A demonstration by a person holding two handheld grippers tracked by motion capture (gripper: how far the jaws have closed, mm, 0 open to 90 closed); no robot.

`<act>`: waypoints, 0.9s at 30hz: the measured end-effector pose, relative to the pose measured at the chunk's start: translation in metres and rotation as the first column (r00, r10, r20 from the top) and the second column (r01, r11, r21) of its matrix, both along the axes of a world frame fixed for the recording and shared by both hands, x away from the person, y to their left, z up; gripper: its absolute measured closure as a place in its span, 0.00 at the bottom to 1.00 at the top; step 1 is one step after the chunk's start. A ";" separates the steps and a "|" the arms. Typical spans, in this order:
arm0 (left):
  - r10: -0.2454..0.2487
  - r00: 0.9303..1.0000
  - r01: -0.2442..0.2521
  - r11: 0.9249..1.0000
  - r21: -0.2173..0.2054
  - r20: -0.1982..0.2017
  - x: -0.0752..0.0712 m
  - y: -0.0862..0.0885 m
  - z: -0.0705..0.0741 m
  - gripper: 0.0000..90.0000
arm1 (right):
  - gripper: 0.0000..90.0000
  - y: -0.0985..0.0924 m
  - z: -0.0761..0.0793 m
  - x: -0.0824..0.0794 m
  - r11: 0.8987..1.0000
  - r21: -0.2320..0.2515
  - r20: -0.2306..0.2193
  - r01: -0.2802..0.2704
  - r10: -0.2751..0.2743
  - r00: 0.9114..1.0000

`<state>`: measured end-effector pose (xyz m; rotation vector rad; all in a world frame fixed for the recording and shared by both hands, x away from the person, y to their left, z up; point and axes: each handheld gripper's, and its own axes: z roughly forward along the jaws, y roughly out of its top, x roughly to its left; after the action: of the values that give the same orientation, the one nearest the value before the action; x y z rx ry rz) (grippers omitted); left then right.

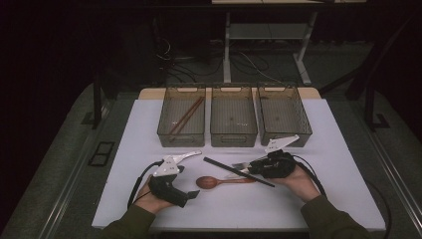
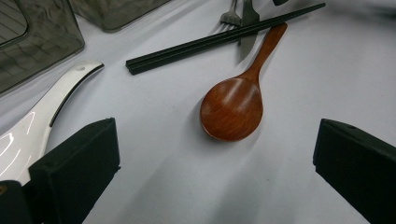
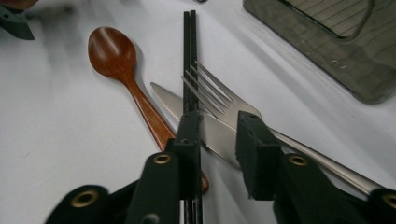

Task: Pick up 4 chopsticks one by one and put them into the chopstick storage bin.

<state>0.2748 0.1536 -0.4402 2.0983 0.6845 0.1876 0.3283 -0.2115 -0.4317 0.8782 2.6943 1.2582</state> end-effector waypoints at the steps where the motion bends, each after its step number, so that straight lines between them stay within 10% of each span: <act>1: 0.000 1.000 0.000 1.000 0.001 0.000 0.000 0.000 0.000 0.00 | 0.81 0.000 0.000 0.000 1.000 -0.001 0.001 -0.002 0.002 1.000; 27: 0.001 1.000 -0.001 1.000 -0.002 -0.001 0.000 0.001 -0.001 0.00 | 0.87 0.009 -0.010 -0.004 0.998 -0.041 -0.003 -0.043 0.043 0.999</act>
<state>0.2746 0.1545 -0.4407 2.0967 0.6863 0.1861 0.3243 -0.2026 -0.4414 0.8216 2.7448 1.2060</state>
